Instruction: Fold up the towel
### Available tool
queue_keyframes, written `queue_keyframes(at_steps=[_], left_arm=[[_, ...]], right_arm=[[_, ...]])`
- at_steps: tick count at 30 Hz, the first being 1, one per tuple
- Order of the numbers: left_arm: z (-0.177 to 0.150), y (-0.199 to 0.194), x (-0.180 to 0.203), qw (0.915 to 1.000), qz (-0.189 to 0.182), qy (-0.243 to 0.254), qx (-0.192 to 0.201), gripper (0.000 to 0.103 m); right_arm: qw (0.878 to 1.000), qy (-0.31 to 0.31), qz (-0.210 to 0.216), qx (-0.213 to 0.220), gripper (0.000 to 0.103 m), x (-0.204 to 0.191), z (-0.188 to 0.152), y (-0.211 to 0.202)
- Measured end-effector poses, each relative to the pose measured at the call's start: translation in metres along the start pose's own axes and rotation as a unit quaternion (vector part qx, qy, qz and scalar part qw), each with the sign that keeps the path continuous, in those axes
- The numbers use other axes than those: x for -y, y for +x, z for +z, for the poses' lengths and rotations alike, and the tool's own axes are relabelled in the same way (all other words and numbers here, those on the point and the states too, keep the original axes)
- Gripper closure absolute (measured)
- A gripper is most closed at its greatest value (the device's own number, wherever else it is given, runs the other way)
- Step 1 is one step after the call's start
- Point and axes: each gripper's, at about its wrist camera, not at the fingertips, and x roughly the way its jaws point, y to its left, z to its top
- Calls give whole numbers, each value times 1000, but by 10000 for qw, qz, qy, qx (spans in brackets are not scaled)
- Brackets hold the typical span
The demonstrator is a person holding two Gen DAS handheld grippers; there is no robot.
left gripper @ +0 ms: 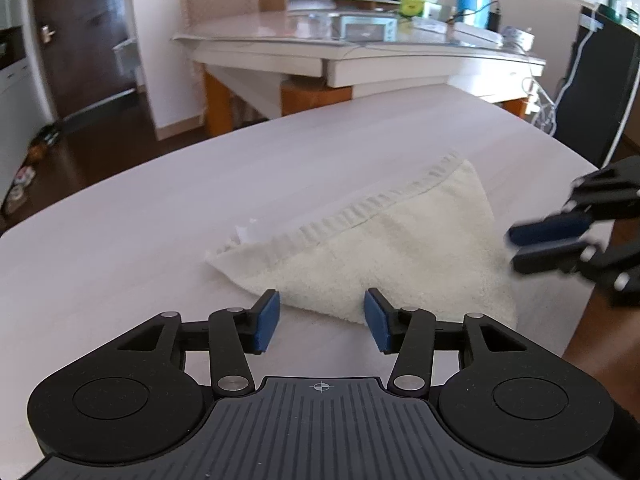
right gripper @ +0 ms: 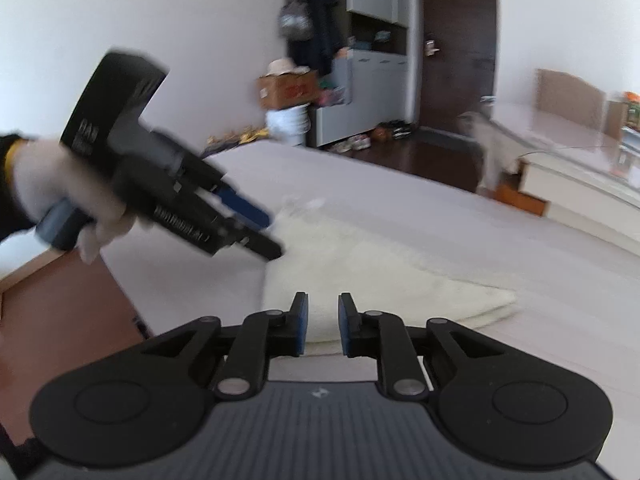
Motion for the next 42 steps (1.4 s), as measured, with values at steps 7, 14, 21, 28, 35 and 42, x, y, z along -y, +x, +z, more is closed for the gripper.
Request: queue_keyframes(at_steps=[7, 14, 21, 28, 35, 42], left_arm=[[-8, -28, 7, 9984, 258, -401, 301, 38], [-24, -57, 20, 9926, 555, -962, 483, 18], [-42, -64, 40, 9902, 609, -1146, 516, 9], [-52, -65, 54, 9903, 685, -1119, 446, 0], [-55, -62, 56, 9896, 800, -1131, 379, 0], [-55, -62, 59, 9903, 833, -1058, 355, 0]], right_arm=[[9963, 569, -573, 277, 72, 21, -13, -43], [9917, 910, -872, 275, 47, 25, -28, -50], [9902, 1101, -819, 241, 17, 25, -29, -44], [9896, 1180, -802, 171, 10, 18, -32, -54], [9883, 1256, -850, 189, 10, 14, -33, -59], [9883, 1255, -860, 128, 10, 9, -35, -57]])
